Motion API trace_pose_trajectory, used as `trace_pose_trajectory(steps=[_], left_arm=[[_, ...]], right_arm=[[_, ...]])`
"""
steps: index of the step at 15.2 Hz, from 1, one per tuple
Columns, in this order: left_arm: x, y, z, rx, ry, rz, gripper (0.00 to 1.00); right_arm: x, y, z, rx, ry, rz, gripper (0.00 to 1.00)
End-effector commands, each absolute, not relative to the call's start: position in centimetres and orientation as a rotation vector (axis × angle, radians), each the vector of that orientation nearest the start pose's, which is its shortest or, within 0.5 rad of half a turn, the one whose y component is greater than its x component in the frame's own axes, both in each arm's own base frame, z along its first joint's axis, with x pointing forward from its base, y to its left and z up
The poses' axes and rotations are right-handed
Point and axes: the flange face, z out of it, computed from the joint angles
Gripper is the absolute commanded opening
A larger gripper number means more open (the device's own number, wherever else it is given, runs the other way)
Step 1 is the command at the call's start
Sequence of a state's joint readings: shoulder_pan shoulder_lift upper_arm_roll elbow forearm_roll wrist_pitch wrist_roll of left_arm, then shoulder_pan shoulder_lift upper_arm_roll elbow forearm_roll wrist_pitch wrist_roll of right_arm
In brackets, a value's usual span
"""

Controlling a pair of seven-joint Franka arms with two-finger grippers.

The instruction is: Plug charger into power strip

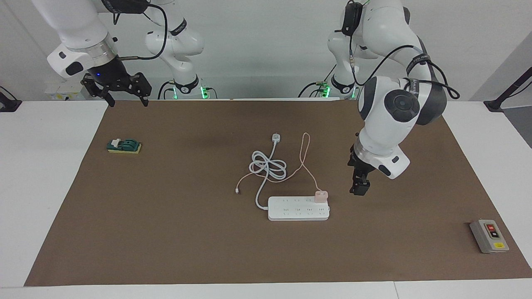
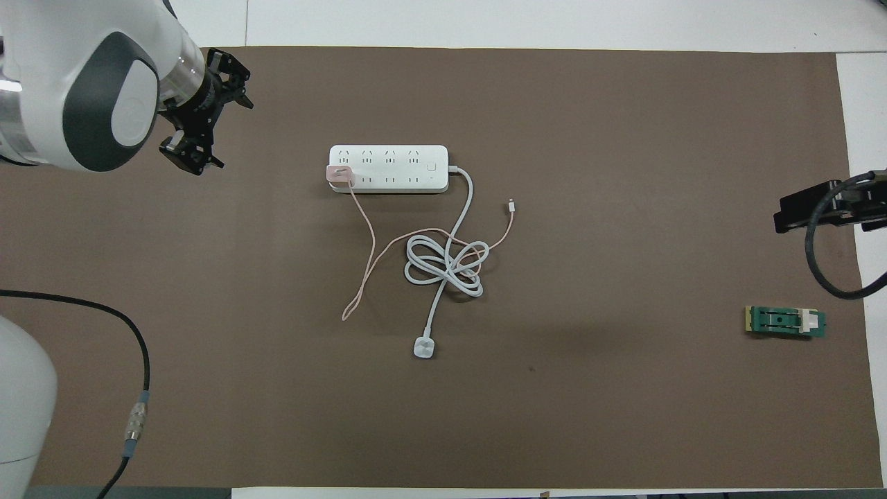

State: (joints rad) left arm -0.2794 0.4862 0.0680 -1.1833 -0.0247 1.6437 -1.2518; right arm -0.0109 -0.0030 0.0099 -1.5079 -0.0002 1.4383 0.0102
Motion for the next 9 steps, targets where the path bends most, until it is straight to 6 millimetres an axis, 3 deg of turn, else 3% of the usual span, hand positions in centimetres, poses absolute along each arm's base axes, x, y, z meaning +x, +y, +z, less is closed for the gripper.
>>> trace_pose_trajectory(steps=[1,5,9], left_arm=[[67.6,-11.6,51.5,-2.810,-1.245,0.068,1.00],[67.8,-5.2,52.8,-2.954,-0.864,0.087,1.00],[67.3,-2.6,54.9,-3.068,-0.459,0.056,1.00]], right_arm=[[53.4,-0.5,64.4,-3.159,-0.006,0.117,1.00],[53.4,-0.5,64.4,-3.159,-0.006,0.117,1.00],[53.4,-0.5,64.4,-3.159,-0.006,0.117,1.00]])
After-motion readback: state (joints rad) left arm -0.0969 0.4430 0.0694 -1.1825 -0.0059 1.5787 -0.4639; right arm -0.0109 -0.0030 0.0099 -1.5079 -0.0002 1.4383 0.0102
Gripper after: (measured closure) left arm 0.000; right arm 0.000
